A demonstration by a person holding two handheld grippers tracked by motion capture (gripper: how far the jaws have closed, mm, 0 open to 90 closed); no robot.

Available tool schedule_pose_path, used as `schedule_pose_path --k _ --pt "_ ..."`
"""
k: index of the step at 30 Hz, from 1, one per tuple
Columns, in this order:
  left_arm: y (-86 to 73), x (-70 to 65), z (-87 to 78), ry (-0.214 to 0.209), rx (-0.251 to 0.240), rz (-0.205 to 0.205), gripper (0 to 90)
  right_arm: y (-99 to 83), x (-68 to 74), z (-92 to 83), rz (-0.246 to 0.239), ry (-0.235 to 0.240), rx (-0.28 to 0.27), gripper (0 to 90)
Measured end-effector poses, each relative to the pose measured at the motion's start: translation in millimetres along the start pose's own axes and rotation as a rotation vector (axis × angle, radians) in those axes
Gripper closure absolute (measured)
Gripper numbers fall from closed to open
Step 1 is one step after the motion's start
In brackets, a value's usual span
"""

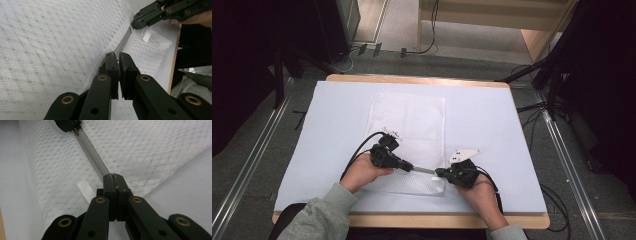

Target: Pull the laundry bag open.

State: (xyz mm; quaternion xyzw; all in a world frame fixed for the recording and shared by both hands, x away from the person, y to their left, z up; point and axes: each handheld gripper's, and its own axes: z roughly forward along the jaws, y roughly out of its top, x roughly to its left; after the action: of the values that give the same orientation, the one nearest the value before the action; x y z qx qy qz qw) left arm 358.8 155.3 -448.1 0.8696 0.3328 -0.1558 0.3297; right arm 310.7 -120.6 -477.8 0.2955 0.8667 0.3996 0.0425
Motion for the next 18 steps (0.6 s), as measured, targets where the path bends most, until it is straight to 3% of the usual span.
schedule_pose_path --k 9,18 --pt "-2.2 0.9 0.4 0.019 0.015 -0.020 88.0 0.7 0.3 0.8 -0.013 0.000 0.000 90.0" --pt "-10.0 9.0 -14.0 0.025 0.007 -0.040 87.9 1.3 -0.3 1.0 -0.015 0.005 0.005 90.0"
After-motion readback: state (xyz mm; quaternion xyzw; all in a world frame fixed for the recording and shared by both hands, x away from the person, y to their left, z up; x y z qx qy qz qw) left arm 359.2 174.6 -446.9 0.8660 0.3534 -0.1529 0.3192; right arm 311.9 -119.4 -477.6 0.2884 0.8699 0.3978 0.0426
